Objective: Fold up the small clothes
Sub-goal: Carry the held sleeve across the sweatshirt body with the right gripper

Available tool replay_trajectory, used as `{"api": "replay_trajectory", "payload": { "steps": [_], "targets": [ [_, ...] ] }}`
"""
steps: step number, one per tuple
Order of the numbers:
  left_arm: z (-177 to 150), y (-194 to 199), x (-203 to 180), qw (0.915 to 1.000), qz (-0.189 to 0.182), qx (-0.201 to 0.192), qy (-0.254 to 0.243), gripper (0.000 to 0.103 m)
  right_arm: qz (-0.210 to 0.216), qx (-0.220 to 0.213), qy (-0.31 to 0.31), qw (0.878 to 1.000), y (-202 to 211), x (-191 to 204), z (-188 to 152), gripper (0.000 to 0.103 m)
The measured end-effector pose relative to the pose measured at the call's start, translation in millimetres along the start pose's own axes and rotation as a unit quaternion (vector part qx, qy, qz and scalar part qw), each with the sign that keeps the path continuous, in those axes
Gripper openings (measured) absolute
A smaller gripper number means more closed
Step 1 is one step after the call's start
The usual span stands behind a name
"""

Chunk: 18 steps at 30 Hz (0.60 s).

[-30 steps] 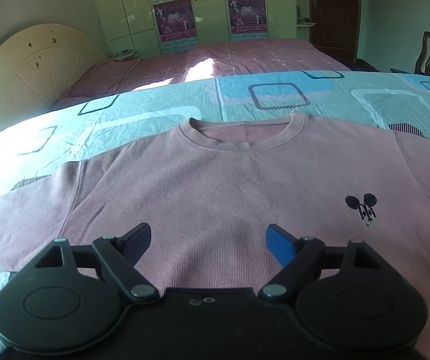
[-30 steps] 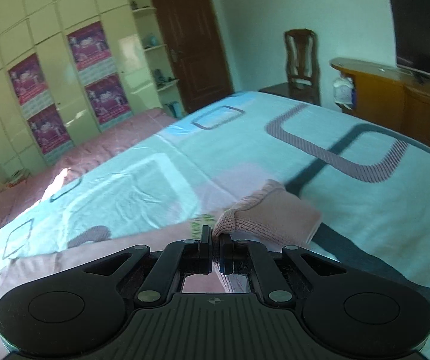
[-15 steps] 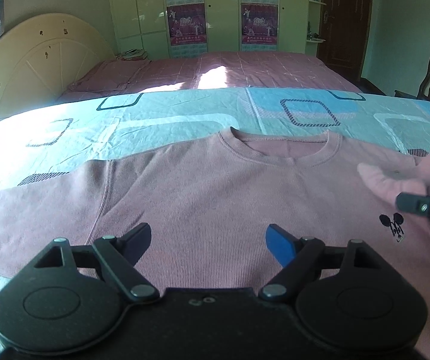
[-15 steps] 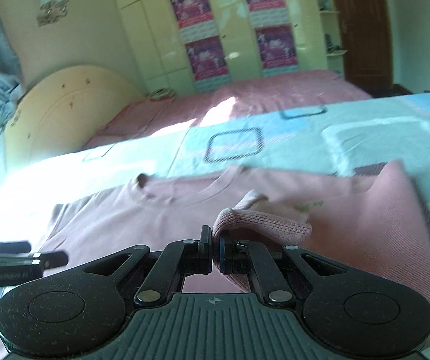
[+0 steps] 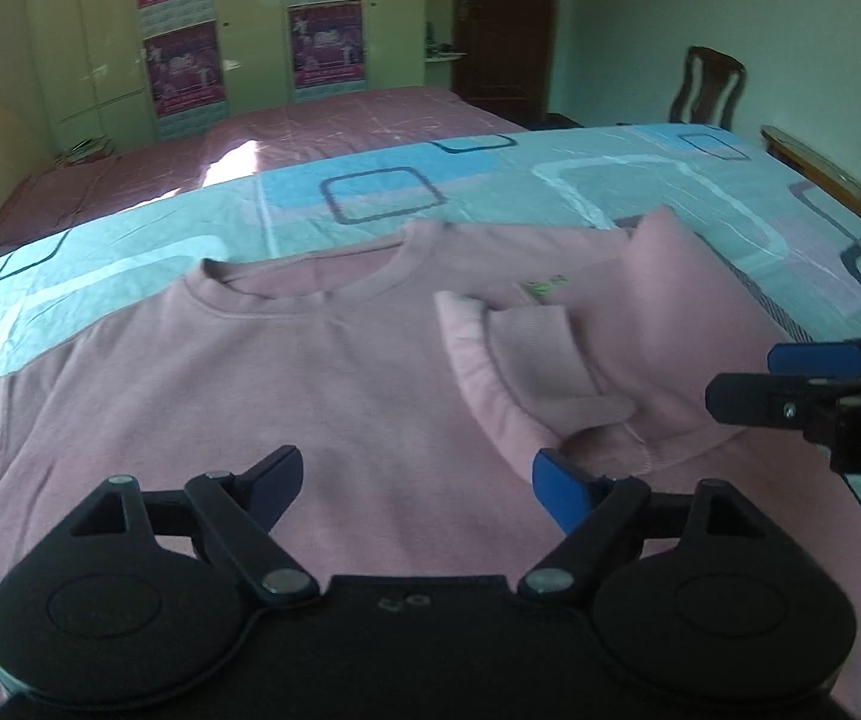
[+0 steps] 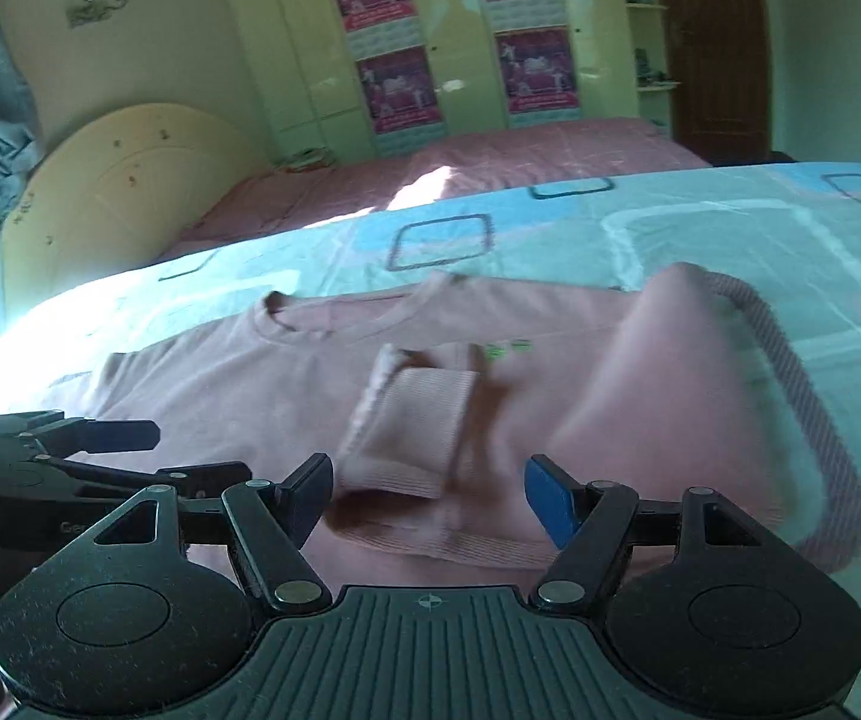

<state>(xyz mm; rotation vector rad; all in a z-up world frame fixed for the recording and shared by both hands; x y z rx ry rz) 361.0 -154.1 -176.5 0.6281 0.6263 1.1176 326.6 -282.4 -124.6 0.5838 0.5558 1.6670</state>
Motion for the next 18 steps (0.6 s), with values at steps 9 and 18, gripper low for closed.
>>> {"api": "replay_trajectory", "payload": {
  "steps": [9, 18],
  "targets": [
    [-10, -49, -32, 0.9984, 0.031, -0.006, -0.048, 0.056, -0.071, 0.034, -0.055, 0.995, 24, -59, -48, 0.07],
    [27, -38, -12, 0.9967, -0.001, -0.065, 0.049, 0.011, -0.102, 0.046, -0.068, 0.991, -3, -78, -53, 0.07]
  ]
}}
Point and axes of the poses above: each gripper's, at about its wrist camera, not at the fingertips, and y roughly against the way its jaws point, x to its left, z to its top, the point moved 6 cm from there along -y, roughly the way its jaws point, and after that the axes turned 14 degrees about y, right-handed, at the moved point
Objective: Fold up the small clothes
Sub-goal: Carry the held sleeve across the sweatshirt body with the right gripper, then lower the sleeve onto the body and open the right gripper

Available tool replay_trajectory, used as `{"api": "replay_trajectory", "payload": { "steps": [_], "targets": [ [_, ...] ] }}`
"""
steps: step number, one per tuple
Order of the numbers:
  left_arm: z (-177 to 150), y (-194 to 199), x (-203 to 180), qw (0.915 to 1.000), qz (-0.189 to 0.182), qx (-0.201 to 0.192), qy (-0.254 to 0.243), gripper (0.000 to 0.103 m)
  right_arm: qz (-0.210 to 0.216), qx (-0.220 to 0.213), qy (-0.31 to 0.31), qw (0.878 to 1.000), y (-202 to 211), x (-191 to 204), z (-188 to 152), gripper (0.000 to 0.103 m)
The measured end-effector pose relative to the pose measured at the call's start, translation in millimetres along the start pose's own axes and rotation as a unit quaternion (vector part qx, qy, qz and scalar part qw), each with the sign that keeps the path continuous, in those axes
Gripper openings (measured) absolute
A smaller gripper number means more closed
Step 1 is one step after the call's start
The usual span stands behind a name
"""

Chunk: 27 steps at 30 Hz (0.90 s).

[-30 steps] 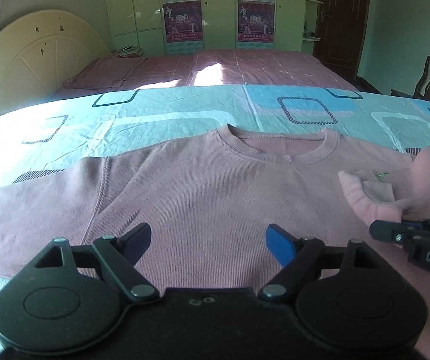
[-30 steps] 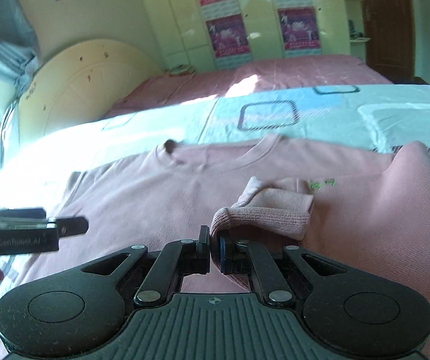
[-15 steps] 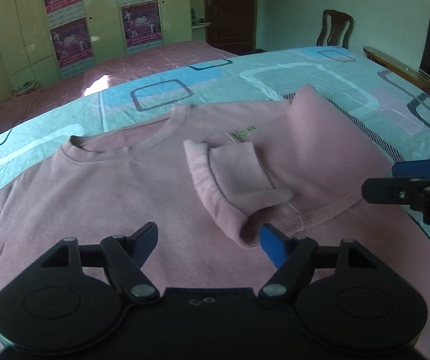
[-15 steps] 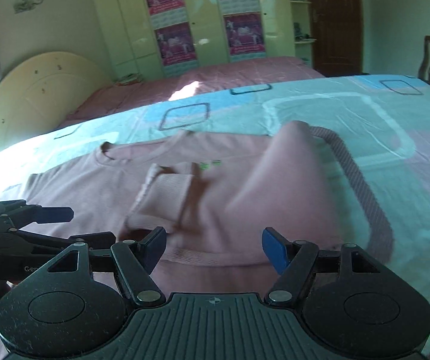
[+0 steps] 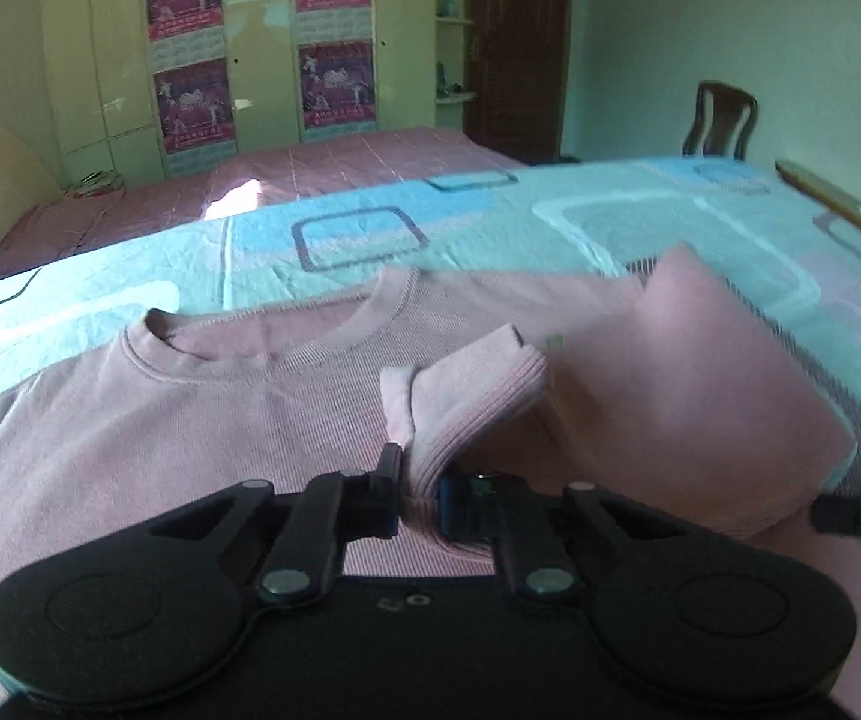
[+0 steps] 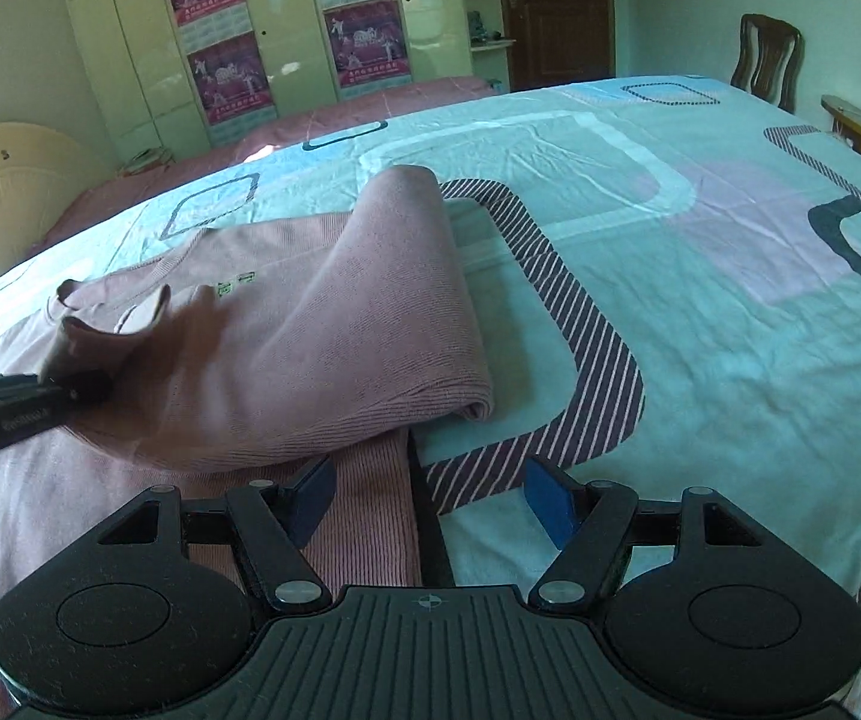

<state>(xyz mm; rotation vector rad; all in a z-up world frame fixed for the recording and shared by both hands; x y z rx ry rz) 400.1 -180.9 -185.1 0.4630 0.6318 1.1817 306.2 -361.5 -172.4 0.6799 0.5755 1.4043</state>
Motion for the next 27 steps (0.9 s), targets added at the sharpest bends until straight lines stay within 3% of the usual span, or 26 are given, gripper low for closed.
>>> {"api": "replay_trajectory", "payload": {
  "steps": [7, 8, 9, 13, 18, 20, 23, 24, 25, 26, 27],
  "targets": [
    [48, 37, 44, 0.9922, -0.018, -0.057, 0.109, 0.011, -0.001, -0.011, 0.007, 1.0, -22, 7, 14, 0.069],
    [49, 39, 50, 0.9917, -0.014, -0.059, 0.113, 0.011, 0.001, -0.012, 0.011, 1.0, -25, 9, 17, 0.055],
    [47, 40, 58, 0.9914, -0.008, -0.059, 0.116, 0.011, 0.008, -0.011, 0.012, 1.0, -29, 12, 20, 0.032],
    [27, 33, 96, 0.9872, 0.029, -0.035, 0.153, 0.011, 0.013, -0.009, 0.011, 1.0, -31, 11, 22, 0.01],
    [-5, 18, 115, 0.983, 0.054, 0.014, 0.175, 0.011, -0.003, -0.005, 0.012, 1.0, -24, 5, 12, 0.009],
    [-7, 17, 118, 0.9817, 0.059, 0.02, 0.18, 0.017, -0.001, 0.001, 0.026, 1.0, -20, 7, 10, 0.01],
    [-2, 24, 129, 0.9765, 0.063, 0.019, 0.205, 0.044, 0.018, 0.009, 0.027, 0.999, -8, 3, 7, 0.01],
    [1, 25, 133, 0.9745, 0.062, 0.019, 0.215, 0.062, 0.023, 0.008, 0.025, 0.999, -2, 2, 7, 0.011],
    [2, 27, 138, 0.9723, 0.064, 0.015, 0.224, 0.068, 0.028, 0.004, 0.019, 0.999, 4, 1, 6, 0.013],
    [-2, 27, 142, 0.9708, 0.067, 0.01, 0.23, 0.068, 0.034, -0.003, 0.011, 0.999, 10, 0, 8, 0.022],
    [0, 26, 145, 0.9697, 0.064, 0.009, 0.235, 0.068, 0.038, -0.01, 0.006, 0.999, 13, 0, 11, 0.04]
  ]
}}
Point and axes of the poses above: each gripper's, at about its wrist camera, not at the fingertips, and y roughly against the way its jaws point, x to its left, z to its top, the point moved 6 cm from there along -y, roughly the way its jaws point, and after that the axes turned 14 degrees about y, right-handed, at the moved point
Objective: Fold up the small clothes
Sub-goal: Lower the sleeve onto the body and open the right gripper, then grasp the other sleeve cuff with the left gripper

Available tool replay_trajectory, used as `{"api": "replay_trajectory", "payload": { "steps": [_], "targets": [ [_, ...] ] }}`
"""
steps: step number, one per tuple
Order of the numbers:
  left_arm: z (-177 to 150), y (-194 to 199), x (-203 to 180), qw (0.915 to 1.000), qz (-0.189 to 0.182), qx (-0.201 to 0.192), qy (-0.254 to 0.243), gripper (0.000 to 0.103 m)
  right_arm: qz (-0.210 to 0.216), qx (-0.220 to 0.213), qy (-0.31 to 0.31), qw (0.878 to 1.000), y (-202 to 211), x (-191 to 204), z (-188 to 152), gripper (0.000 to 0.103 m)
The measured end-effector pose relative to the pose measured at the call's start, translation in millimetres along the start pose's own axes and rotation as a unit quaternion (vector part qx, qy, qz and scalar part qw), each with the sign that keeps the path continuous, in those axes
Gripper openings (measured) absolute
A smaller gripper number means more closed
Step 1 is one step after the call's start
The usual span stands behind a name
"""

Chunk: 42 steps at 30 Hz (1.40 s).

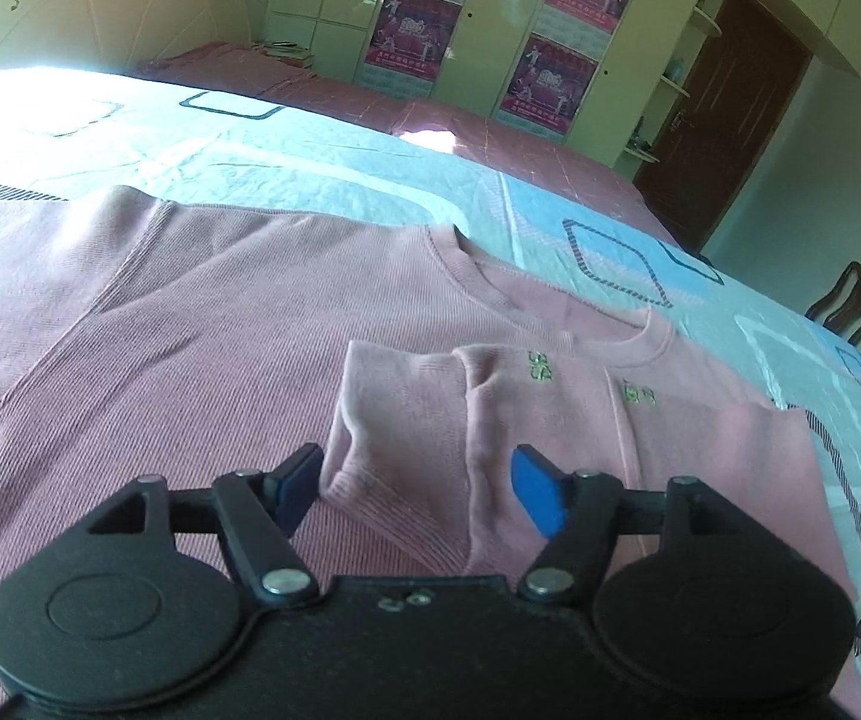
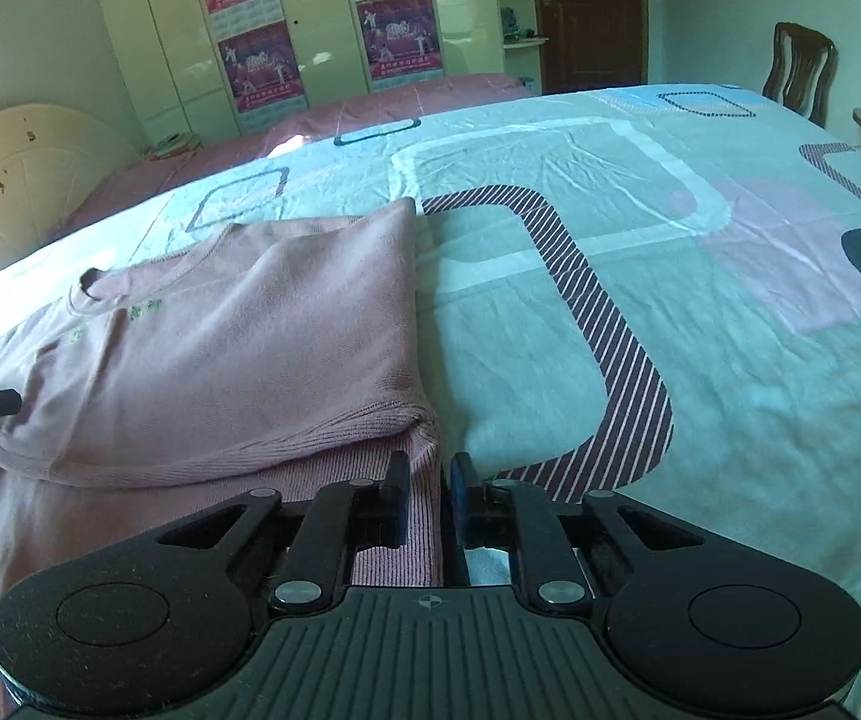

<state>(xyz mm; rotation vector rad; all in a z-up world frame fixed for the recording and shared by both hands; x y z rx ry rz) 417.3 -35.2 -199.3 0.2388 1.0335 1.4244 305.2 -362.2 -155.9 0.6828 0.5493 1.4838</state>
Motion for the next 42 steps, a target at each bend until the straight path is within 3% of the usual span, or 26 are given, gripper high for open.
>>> {"api": "replay_trajectory", "payload": {
  "steps": [1, 3, 5, 7, 14, 16, 17, 18, 20, 22, 27, 29, 30, 31, 33, 35, 42],
  "targets": [
    [2, -3, 1, 1.0, -0.002, 0.002, 0.006, 0.065, 0.0, -0.009, -0.002, 1.0, 1, 0, 5, 0.046],
    [3, -13, 2, 0.9999, 0.0, 0.005, 0.01, 0.059, 0.001, -0.018, 0.003, 1.0, -7, 1, 21, 0.047],
    [5, -17, 1, 1.0, 0.0, -0.004, 0.008, 0.043, 0.008, -0.016, -0.003, 1.0, -23, -1, 33, 0.047],
    [5, -16, 0, 0.9999, -0.001, -0.01, 0.002, 0.015, 0.017, -0.012, -0.014, 1.0, -44, -4, 48, 0.047],
    [3, -10, 9, 0.9988, 0.013, -0.041, -0.024, 0.007, 0.016, 0.004, -0.039, 0.999, -119, -16, 93, 0.047],
    [3, -11, 10, 0.9985, 0.016, -0.042, -0.032, 0.007, 0.017, 0.006, -0.05, 0.999, -132, -21, 102, 0.028],
    [1, -12, 9, 0.9981, 0.019, -0.043, -0.04, 0.007, 0.024, 0.01, -0.058, 0.998, -138, -21, 105, 0.01],
    [0, -13, 8, 0.9978, 0.022, -0.043, -0.046, 0.007, 0.028, 0.013, -0.065, 0.997, -143, -23, 107, 0.01],
    [-1, -14, 3, 0.9963, 0.031, -0.044, -0.067, 0.008, 0.026, 0.012, -0.047, 0.999, -144, -21, 109, 0.008],
    [-1, -15, 2, 0.9948, 0.043, -0.051, -0.078, 0.017, -0.008, 0.003, -0.01, 1.0, -142, -21, 109, 0.008],
    [-1, -11, 2, 0.993, 0.061, -0.057, -0.083, 0.027, -0.028, -0.005, 0.004, 1.0, -137, -16, 107, 0.008],
    [2, -3, 3, 0.9936, 0.06, -0.054, -0.079, 0.042, -0.034, -0.011, 0.018, 0.999, -127, -11, 108, 0.009],
    [2, 1, 4, 0.9937, 0.061, -0.054, -0.078, 0.059, -0.036, -0.017, 0.033, 0.999, -121, -5, 108, 0.009],
    [3, 5, 6, 0.9936, 0.063, -0.055, -0.076, 0.069, -0.033, -0.022, 0.045, 0.998, -114, 2, 108, 0.011],
    [4, 11, 8, 0.9936, 0.064, -0.054, -0.077, 0.069, -0.013, -0.027, 0.054, 0.998, -103, 17, 104, 0.028],
    [4, 15, 11, 0.9941, 0.065, -0.042, -0.075, 0.069, 0.008, -0.029, 0.062, 0.998, -94, 33, 98, 0.034],
    [6, 44, 31, 0.9938, 0.09, -0.034, -0.054, 0.069, 0.093, -0.008, 0.113, 0.989, -87, 116, 77, 0.034]
  ]
}}
Point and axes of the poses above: each gripper's, at about its wrist camera, not at the fingertips, and y roughly against the way its jaws point, x to its left, z to its top, the point moved 6 cm from there along -y, roughly the way its jaws point, and after that the axes turned 14 degrees about y, right-handed, at the moved point
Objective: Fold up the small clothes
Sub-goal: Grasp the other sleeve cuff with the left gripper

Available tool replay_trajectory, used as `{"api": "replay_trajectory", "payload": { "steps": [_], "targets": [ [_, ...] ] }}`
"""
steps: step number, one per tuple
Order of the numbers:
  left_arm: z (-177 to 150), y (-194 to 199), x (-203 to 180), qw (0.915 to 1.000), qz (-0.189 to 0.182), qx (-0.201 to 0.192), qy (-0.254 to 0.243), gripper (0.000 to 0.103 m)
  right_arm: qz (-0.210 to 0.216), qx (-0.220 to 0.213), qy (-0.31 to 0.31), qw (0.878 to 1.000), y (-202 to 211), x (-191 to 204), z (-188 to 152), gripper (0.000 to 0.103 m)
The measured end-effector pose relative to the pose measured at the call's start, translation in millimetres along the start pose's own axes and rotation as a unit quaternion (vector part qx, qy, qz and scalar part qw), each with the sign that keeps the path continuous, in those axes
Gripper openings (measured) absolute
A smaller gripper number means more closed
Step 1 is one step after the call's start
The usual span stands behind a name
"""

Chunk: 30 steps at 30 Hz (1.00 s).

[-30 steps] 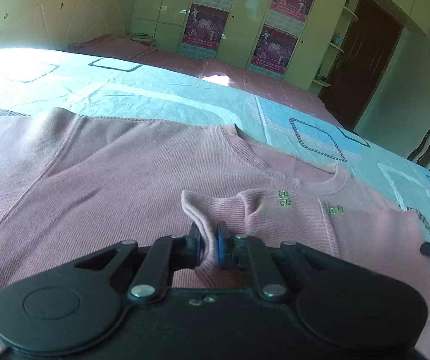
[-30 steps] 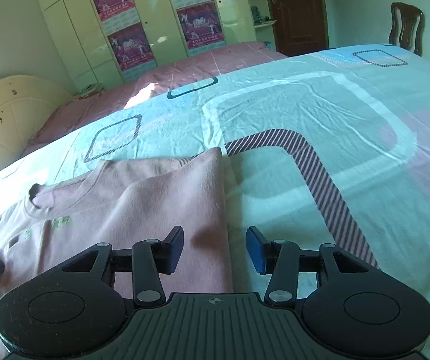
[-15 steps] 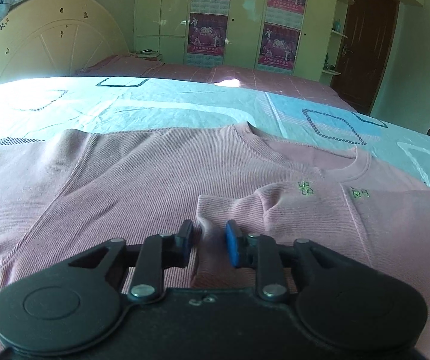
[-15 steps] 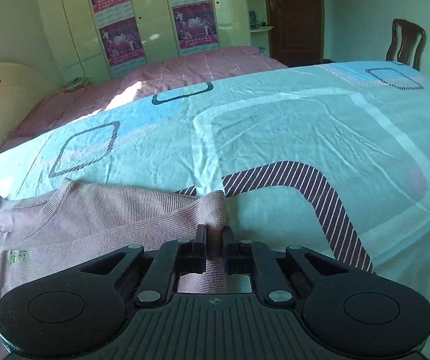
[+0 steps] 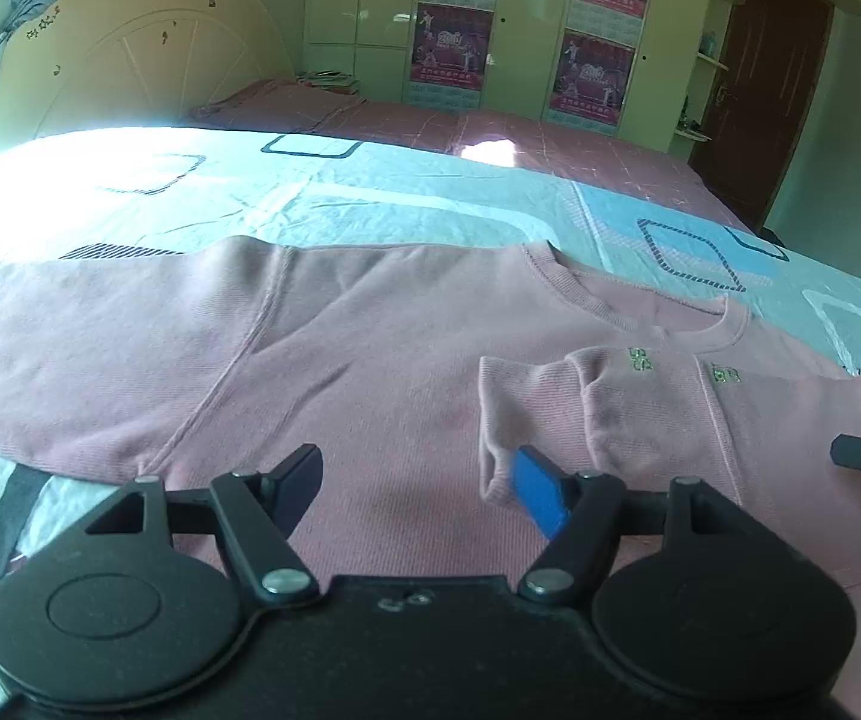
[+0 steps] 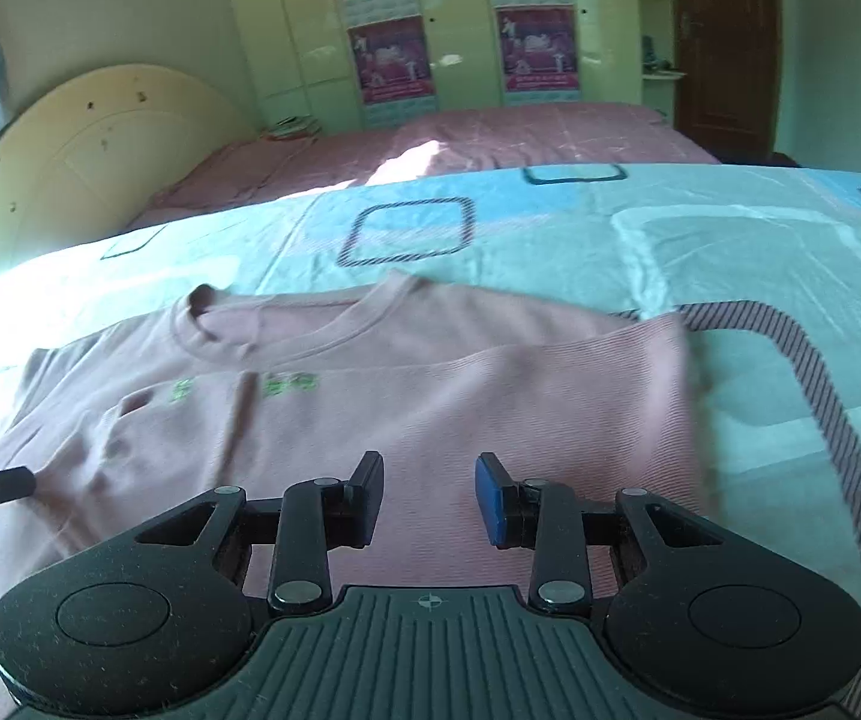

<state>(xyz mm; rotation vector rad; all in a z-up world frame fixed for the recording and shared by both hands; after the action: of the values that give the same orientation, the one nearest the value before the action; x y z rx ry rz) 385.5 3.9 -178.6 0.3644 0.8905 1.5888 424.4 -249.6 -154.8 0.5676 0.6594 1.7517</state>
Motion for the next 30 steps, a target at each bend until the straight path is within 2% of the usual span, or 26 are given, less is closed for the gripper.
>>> {"api": "replay_trajectory", "payload": {
  "steps": [5, 6, 8, 12, 13, 16, 20, 30],
  "targets": [
    [-3, 15, 9, 0.9999, 0.007, -0.001, 0.009, 0.07, 0.026, 0.03, 0.03, 0.999, -22, 37, -10, 0.034],
    [-4, 17, 10, 0.9999, 0.007, 0.0, 0.011, 0.07, 0.02, 0.036, 0.043, 0.998, -25, 42, -13, 0.034],
    [-7, 22, 13, 0.9998, 0.008, 0.003, 0.018, 0.07, 0.012, 0.032, 0.056, 0.998, -24, 49, -11, 0.034],
    [-11, 33, 26, 0.9996, 0.014, 0.006, 0.025, 0.07, 0.038, 0.025, 0.062, 0.997, -25, 74, -5, 0.034],
    [-10, 37, 32, 0.9995, 0.017, 0.007, 0.027, 0.07, 0.042, 0.03, 0.07, 0.996, -29, 83, -7, 0.034],
    [-5, 47, 56, 0.999, 0.025, 0.003, 0.037, 0.07, 0.018, 0.033, 0.093, 0.995, -34, 95, -10, 0.037],
    [4, 50, 87, 0.9985, 0.027, 0.004, 0.048, 0.071, 0.038, 0.029, 0.075, 0.996, -29, 112, 0, 0.037],
    [43, 45, 177, 0.9955, 0.043, 0.004, 0.084, 0.071, 0.017, 0.039, 0.079, 0.996, -54, 179, 25, 0.037]
  ]
}}
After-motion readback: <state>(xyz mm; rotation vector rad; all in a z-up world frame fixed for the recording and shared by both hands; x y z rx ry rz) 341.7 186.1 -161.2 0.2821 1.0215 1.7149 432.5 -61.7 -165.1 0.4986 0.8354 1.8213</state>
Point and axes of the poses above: each gripper's, at about its wrist camera, not at the fingertips, and y roughly against the way its jaws point, x to its left, z to its top, the point moved 6 cm from there along -y, roughly the way its jaws point, and after that the axes turned 14 degrees about y, right-handed, at the moved point
